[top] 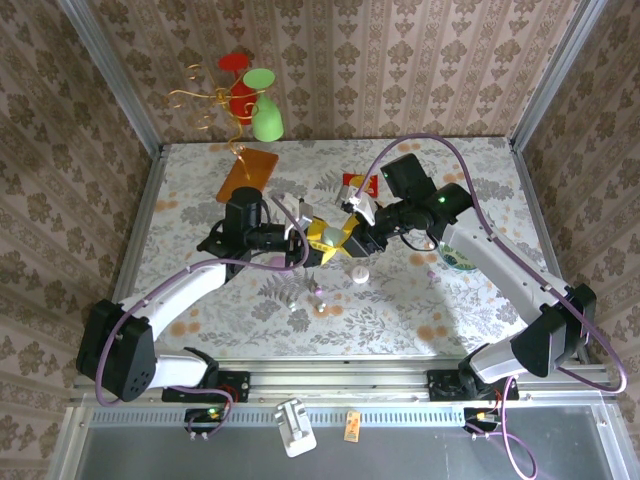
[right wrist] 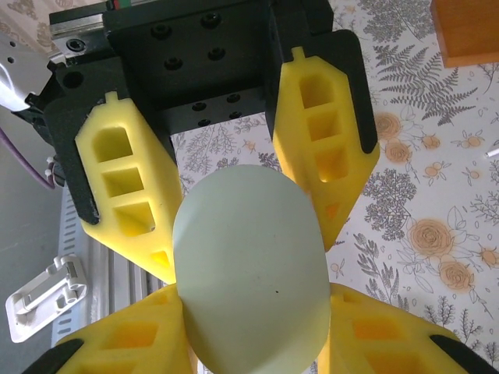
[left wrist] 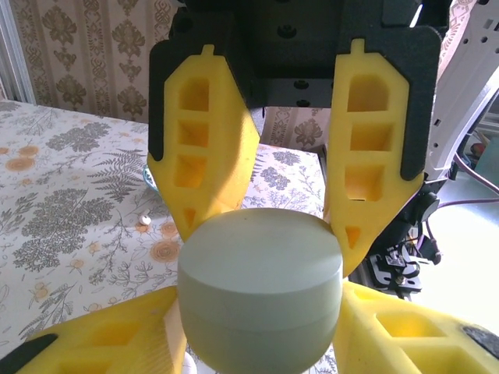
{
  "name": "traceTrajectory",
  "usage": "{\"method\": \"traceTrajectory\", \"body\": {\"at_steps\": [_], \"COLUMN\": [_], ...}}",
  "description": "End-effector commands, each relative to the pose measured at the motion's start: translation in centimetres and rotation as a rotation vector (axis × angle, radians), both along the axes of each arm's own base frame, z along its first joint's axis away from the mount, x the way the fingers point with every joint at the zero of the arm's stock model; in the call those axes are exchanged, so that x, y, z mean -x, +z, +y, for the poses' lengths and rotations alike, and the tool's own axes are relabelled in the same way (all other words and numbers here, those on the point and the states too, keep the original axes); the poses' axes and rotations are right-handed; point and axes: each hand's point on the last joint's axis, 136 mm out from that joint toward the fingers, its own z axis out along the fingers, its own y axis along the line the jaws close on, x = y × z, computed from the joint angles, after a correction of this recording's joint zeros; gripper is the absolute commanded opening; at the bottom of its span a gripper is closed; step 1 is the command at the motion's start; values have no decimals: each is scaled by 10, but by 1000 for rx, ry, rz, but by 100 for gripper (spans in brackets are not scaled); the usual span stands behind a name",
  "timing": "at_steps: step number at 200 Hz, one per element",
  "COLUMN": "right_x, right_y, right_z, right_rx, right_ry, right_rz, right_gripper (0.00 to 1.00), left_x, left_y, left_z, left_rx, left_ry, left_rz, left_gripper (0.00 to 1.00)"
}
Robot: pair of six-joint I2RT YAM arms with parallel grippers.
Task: Insert wireless bluetooth earbuds into charging case
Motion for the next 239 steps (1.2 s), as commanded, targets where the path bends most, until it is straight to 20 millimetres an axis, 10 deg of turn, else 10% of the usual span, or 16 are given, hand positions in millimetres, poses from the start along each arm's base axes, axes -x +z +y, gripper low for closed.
{"method": "traceTrajectory", "body": {"at_steps": [1,92,167,239], "right_x": [6,4,-2,1], "right_y": [4,-2,2,9], "right_z": [1,-1,-3,-11], "right_rx": [11,40,19,-16], "right_ry": [24,21,-8,-13], "right_rz": [-4,-4,-17,-37], "right_gripper": [25,30,56,61], "left_x": [2,4,4,5], "left_y": [16,17,9,11], "left_z": [-2,-2,-1,2], "left_rx": [27,35,30,55], "left_ry": [-21,-41,-37,-46], "left_rz": [-28,-28,-27,-35], "left_gripper": [49,25,24,24]}}
